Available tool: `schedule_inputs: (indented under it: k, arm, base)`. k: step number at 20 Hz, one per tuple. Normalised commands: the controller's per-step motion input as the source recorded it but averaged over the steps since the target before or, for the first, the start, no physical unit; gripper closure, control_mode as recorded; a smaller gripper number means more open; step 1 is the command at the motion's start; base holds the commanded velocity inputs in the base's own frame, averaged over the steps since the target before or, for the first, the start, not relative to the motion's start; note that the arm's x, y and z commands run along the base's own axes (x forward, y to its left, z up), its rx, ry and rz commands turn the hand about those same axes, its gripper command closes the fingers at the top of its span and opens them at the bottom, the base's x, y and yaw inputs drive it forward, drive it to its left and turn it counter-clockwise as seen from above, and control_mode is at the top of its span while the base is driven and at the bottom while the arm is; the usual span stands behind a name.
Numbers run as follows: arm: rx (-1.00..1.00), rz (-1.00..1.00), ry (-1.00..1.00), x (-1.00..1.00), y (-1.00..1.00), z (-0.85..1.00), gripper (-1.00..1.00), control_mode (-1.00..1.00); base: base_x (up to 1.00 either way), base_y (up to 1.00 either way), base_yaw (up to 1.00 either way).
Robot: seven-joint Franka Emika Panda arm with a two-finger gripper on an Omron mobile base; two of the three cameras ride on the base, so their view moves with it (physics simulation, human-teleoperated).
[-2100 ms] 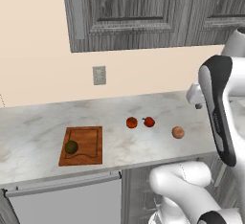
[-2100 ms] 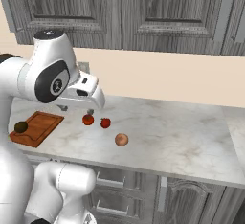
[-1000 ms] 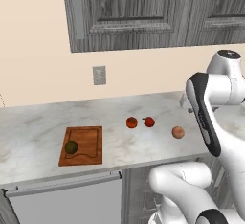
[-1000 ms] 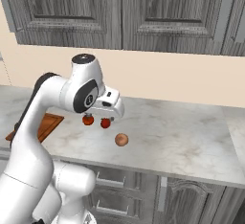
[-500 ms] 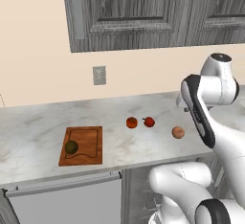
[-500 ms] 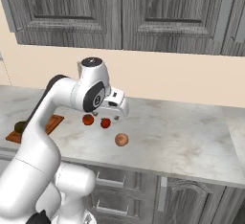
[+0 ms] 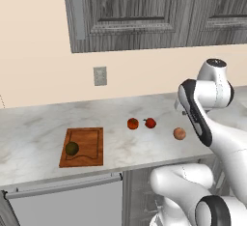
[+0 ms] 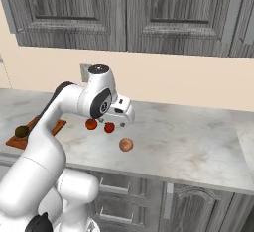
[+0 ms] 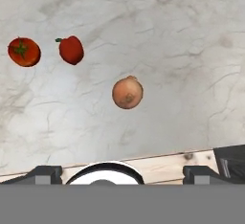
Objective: Place the avocado, onion, tomato, and bell pepper on the cutting board.
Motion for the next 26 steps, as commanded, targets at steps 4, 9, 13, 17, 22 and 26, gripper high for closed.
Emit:
schedule_inputs:
  k: [4,9,13,17,22,26]
  arm:
    - [0.0,-0.01,0.0,0.13,0.0,-0.23,-1.0,-1.0]
    - [0.0,0.0,0.0,0.12,0.0,-0.23,-1.0,-1.0]
    - [0.0,0.0,0.0,0.13,-0.02,-0.21,-1.0,-1.0]
    - [0.0,0.0,0.0,0.16,-0.04,-0.22,-1.0,-1.0]
    - [0.0,0.0,0.0,0.17,-0.08,-0.24,-1.0,-1.0]
    - [0.0,0.0,0.0,0.19,-0.08,-0.24,-1.0,-1.0]
  base:
    - [0.0,0.0,0.0]
    - [0.0,0.0,0.0]
    - [0.0,0.0,0.0]
    - [0.0,0.0,0.0]
    - [0.0,0.0,0.0]
    - [0.0,0.0,0.0]
